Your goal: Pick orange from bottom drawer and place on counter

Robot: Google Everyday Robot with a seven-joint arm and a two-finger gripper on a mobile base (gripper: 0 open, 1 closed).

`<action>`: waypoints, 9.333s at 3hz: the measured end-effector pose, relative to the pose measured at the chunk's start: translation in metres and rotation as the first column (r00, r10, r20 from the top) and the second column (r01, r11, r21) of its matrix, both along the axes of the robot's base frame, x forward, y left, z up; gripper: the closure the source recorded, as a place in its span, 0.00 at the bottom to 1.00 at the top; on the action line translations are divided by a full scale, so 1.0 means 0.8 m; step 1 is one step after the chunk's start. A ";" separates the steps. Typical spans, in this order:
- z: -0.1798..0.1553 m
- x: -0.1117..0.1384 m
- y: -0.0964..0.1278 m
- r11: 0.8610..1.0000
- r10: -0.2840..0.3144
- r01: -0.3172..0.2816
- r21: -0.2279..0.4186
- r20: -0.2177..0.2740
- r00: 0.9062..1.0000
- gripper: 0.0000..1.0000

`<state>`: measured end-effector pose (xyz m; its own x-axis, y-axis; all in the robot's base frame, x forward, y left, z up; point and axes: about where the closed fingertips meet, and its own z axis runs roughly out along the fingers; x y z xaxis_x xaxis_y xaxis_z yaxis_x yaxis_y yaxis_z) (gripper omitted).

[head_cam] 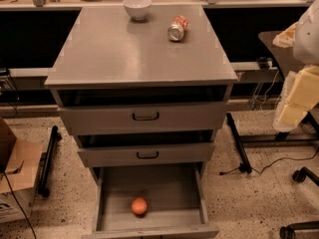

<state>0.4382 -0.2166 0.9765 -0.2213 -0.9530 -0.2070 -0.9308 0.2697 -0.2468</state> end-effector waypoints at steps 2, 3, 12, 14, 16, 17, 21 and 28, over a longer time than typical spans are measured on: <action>-0.018 0.002 0.013 1.000 0.013 -0.013 0.013 0.010 1.000 0.00; -0.066 0.004 0.016 0.997 0.013 -0.013 0.078 -0.006 1.000 0.00; -0.620 -0.037 0.155 0.652 0.111 0.252 0.715 -0.420 0.901 0.00; -0.676 -0.004 0.201 0.650 0.091 0.321 0.689 -0.490 0.867 0.00; -0.807 0.068 0.305 0.583 0.140 0.349 0.734 -0.514 0.846 0.00; -0.807 0.068 0.305 0.583 0.140 0.349 0.734 -0.514 0.846 0.00; -0.941 0.119 0.399 0.584 0.059 0.300 0.754 -0.408 0.911 0.00; -1.066 0.111 0.429 0.627 -0.032 0.381 0.679 -0.466 0.884 0.86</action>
Offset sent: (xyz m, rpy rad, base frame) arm 0.0045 0.0208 -0.0414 0.0246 0.0091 0.0285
